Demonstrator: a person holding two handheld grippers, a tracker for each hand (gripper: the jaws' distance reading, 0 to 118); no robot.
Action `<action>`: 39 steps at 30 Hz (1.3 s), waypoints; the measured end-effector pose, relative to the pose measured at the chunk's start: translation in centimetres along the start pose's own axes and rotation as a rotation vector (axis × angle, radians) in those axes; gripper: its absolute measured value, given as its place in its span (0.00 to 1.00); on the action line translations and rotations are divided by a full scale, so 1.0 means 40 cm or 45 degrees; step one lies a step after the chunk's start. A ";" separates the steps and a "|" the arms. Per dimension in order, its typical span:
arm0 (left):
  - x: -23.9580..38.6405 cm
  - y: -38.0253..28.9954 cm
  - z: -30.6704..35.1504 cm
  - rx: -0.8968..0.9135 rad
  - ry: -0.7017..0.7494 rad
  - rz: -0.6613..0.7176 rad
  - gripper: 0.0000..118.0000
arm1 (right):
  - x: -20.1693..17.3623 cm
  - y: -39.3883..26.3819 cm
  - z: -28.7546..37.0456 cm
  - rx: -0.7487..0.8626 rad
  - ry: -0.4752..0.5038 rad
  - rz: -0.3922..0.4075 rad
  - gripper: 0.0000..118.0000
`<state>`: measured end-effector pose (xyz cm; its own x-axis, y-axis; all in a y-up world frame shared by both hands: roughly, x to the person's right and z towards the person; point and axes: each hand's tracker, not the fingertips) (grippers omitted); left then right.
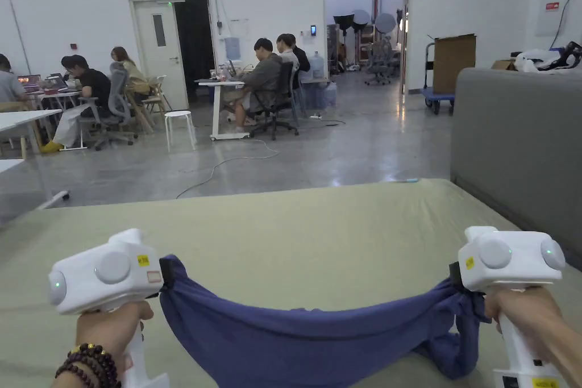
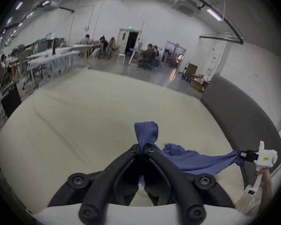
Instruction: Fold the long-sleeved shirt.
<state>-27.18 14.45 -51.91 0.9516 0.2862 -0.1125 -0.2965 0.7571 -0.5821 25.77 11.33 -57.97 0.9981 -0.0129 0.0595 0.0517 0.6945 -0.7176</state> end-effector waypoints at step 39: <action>-0.039 -0.554 0.299 -0.220 0.176 -0.184 0.00 | 0.011 -0.504 0.293 -0.213 0.008 0.285 0.00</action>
<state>-23.06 4.25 -29.22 0.9886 0.0905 -0.1203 -0.1499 0.6692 -0.7278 24.80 5.77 -35.34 0.9855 0.1225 -0.1172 -0.1658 0.5519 -0.8173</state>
